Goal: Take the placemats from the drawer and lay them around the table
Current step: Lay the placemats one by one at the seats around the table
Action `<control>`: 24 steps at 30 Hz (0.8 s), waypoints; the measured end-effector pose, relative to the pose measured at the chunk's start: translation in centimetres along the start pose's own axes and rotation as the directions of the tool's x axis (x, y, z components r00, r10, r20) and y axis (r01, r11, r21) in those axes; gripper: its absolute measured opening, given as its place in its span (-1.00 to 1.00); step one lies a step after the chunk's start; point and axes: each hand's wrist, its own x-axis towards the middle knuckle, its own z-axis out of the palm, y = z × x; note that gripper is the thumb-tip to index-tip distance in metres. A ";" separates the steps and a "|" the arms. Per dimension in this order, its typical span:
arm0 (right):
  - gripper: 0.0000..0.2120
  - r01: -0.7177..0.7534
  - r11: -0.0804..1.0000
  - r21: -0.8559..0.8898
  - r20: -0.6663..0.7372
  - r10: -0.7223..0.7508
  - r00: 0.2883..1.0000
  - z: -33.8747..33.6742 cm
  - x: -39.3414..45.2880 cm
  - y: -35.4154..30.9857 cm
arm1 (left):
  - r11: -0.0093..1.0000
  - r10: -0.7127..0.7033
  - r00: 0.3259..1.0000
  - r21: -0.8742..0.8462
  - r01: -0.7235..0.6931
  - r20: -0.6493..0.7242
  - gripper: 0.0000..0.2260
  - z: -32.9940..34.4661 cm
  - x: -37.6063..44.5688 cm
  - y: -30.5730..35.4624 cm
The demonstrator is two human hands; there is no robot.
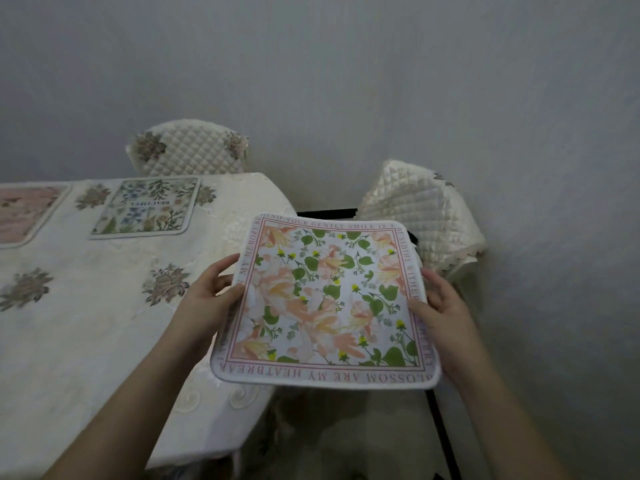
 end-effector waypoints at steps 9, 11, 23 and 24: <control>-0.51 -0.019 0.996 -0.092 0.258 0.042 0.965 4.0 6.6 -1.6 | 0.998 -0.046 0.965 -0.052 0.034 -0.260 -0.59 -2.5 -1.3 -0.9; -0.51 -0.023 0.994 -0.112 0.310 0.056 0.949 6.0 7.4 -1.7 | 0.997 -0.058 0.946 -0.061 0.040 -0.319 -0.59 -3.8 -2.0 -1.4; -0.54 0.018 0.973 -0.231 0.554 0.116 0.824 21.5 7.5 -0.4 | 0.990 -0.108 0.799 -0.141 0.030 -0.591 -0.63 -15.1 -7.0 -4.9; -0.54 0.039 0.969 -0.245 0.568 0.111 0.815 22.8 7.3 -0.3 | 0.988 -0.109 0.790 -0.150 0.022 -0.603 -0.64 -16.0 -7.3 -5.0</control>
